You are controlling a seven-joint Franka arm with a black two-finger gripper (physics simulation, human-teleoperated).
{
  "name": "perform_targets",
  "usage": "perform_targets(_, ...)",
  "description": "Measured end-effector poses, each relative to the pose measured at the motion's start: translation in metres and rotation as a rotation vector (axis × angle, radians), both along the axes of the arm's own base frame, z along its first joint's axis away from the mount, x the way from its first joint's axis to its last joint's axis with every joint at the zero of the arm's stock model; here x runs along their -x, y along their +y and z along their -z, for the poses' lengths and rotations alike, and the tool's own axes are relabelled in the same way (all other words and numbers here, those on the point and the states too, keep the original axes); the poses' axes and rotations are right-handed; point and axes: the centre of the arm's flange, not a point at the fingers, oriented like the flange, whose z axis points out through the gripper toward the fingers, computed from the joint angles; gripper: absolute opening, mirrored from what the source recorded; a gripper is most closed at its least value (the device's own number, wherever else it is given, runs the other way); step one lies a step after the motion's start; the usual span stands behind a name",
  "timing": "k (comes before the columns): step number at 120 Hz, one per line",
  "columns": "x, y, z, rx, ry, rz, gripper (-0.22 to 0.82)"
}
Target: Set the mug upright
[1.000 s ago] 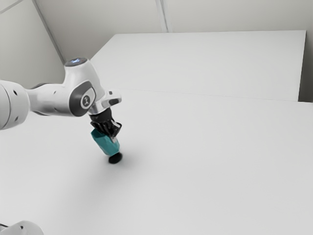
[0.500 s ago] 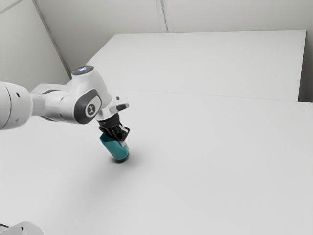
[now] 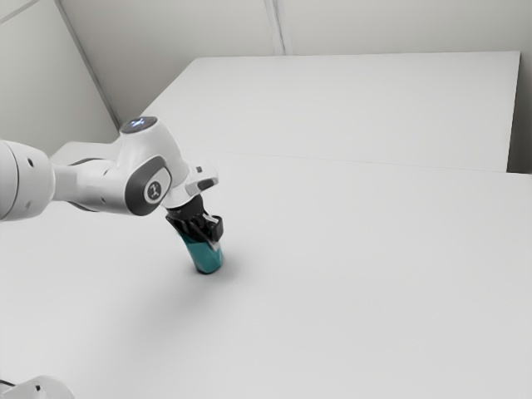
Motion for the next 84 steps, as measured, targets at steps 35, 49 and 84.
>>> perform_targets(35, -0.001, -0.008, -0.017, -0.045, -0.020, 0.015, 0.50)
perform_targets(49, -0.006, -0.017, -0.039, -0.075, -0.035, 0.029, 0.54)
perform_targets(84, -0.047, -0.015, -0.167, -0.055, -0.089, 0.014, 0.59)
